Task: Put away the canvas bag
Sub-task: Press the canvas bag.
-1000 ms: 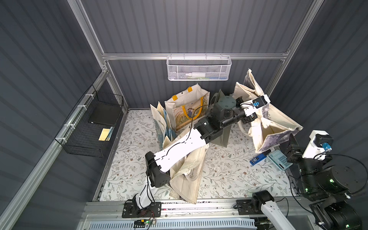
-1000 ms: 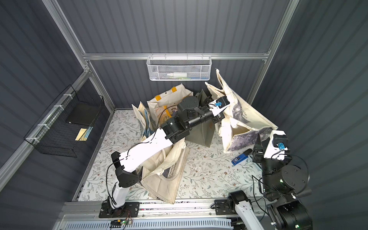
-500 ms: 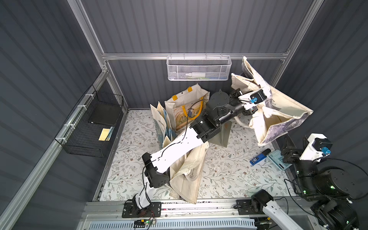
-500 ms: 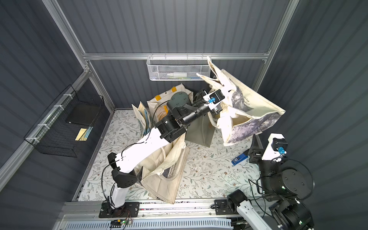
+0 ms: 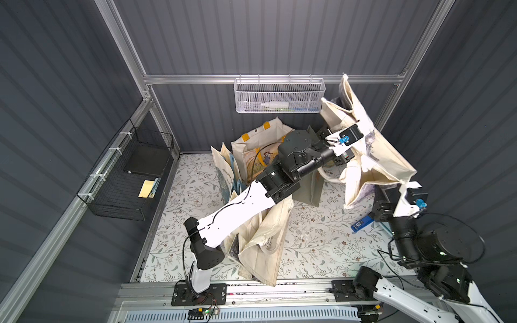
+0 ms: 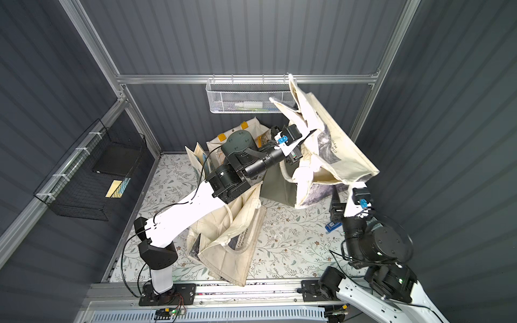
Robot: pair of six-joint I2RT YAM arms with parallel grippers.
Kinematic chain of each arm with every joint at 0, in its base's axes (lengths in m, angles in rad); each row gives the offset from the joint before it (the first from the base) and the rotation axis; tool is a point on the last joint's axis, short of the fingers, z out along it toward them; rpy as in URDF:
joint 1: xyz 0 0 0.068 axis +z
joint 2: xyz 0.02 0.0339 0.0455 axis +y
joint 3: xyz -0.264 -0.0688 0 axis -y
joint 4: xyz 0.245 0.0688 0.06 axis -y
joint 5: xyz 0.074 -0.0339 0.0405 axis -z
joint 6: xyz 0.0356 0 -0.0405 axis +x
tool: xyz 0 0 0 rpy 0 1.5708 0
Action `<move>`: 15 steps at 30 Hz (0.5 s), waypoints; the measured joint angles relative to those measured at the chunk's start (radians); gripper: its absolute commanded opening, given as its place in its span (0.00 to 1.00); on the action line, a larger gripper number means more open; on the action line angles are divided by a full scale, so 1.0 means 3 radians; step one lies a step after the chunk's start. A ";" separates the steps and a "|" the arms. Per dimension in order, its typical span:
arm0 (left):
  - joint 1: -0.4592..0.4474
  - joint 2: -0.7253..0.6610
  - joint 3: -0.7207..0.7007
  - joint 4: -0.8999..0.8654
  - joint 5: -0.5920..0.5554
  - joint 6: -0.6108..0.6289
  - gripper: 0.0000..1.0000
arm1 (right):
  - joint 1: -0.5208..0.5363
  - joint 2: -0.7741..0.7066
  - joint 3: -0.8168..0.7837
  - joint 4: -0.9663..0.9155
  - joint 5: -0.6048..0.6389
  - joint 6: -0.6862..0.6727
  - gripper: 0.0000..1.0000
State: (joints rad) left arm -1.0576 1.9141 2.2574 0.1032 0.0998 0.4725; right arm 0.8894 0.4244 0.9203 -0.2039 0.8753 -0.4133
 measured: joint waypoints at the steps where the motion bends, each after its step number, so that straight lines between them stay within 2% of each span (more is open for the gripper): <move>1: 0.0004 0.0000 0.0011 -0.0005 0.0024 -0.0055 0.00 | 0.0000 0.0034 -0.0041 0.0095 0.0019 -0.0064 0.60; 10: 0.0052 -0.0011 0.0057 -0.0023 0.0103 -0.0487 0.00 | -0.0046 0.0234 -0.0117 0.1108 0.0046 -0.0687 0.60; 13: 0.0089 -0.0034 0.0057 -0.0027 0.0104 -0.0596 0.00 | -0.0300 0.0329 -0.0270 0.1504 -0.0149 -0.0782 0.61; 15: 0.0113 -0.0052 0.0057 -0.0029 0.0107 -0.0682 0.00 | -0.0696 0.0415 -0.0333 0.1652 -0.0411 -0.0717 0.62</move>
State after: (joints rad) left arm -1.0237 1.8984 2.2745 0.0944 0.1318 0.2680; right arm 0.6807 0.5488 0.8204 0.2916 0.7521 -0.6285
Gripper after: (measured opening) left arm 0.053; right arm 0.608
